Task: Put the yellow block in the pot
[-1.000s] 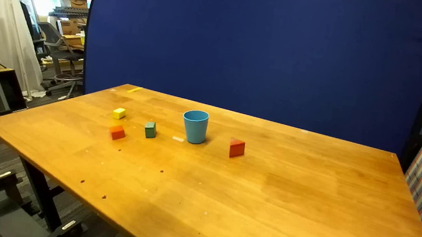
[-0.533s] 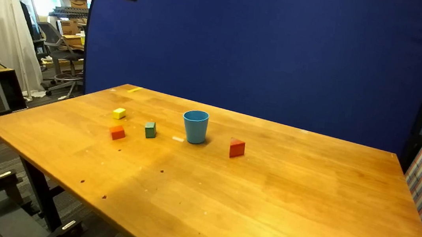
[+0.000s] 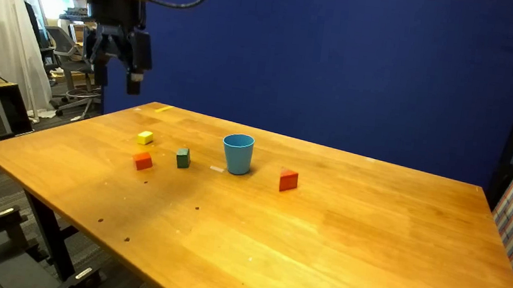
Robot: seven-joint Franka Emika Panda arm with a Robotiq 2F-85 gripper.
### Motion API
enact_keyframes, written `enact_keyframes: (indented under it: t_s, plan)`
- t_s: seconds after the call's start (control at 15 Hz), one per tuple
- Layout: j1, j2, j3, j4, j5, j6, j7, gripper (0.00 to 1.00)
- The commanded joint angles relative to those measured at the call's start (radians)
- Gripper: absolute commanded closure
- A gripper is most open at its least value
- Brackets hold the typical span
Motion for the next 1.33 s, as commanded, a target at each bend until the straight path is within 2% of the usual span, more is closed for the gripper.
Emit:
enact_keyframes:
  t_s: [0.0, 0.33, 0.87, 1.27]
  plan:
    - [0.076, 0.214, 0.074, 0.051, 0.011, 0.165, 0.021, 0.00]
    - [0.145, 0.485, 0.129, 0.177, -0.025, 0.326, 0.001, 0.00]
    - [0.169, 0.717, 0.112, 0.431, -0.100, 0.344, -0.029, 0.00]
    - [0.180, 0.836, 0.097, 0.553, -0.132, 0.352, -0.047, 0.00]
